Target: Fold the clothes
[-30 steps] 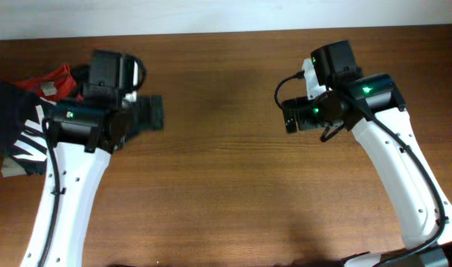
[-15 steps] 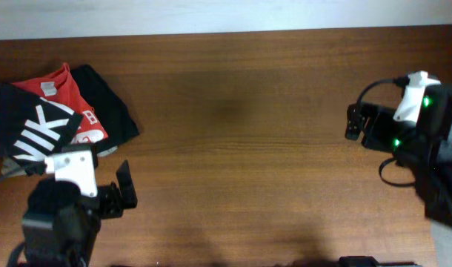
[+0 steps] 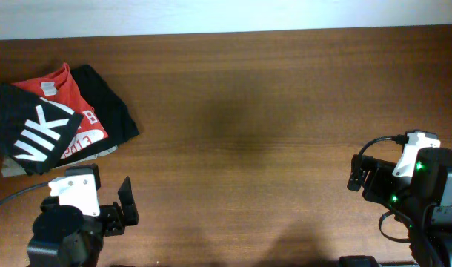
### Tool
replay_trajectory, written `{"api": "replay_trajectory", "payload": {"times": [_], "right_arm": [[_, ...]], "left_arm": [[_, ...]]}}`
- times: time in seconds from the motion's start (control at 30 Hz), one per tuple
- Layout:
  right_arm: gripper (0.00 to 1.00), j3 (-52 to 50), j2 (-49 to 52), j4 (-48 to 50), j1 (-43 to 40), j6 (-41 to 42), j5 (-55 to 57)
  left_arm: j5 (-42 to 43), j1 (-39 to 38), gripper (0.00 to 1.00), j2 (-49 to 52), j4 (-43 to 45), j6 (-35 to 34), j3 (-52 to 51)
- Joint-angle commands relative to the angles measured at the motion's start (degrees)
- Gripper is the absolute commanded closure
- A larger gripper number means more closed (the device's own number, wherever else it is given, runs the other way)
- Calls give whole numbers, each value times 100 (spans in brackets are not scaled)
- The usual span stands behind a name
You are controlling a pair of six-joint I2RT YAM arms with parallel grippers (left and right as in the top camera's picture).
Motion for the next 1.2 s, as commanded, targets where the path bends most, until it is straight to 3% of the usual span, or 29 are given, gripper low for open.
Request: {"api": "replay_trajectory", "payload": {"times": [0.0, 0.13, 0.2, 0.3, 0.53, 0.6, 0.7, 0.83, 1.17], "right_arm": [[1, -17, 2, 144, -13, 26, 129], [2, -629, -151, 1574, -4, -1062, -264], [1, -1237, -498, 2404, -4, -1075, -396], [1, -2885, -1628, 4164, 11, -1073, -697], [1, -6144, -4540, 6806, 232, -1078, -667], [1, -6579, -4548, 7403, 221, -1139, -619], [1, -7001, -4559, 7311, 221, -1954, -621], [1, -7001, -4538, 6610, 221, -1974, -627], [1, -7001, -4533, 6612, 221, -1974, -627]], "left_arm": [[42, 20, 1, -22, 11, -31, -44], [42, 22, 1, -22, 11, -31, -44], [42, 22, 1, -22, 11, -31, -44], [42, 22, 1, -22, 11, -31, -44], [42, 22, 1, -22, 11, -31, -44], [42, 22, 1, -22, 11, -31, -44], [42, 20, 1, -22, 11, -31, -44], [42, 20, 1, -22, 11, -31, -44], [42, 20, 1, -22, 9, -31, -44]]}}
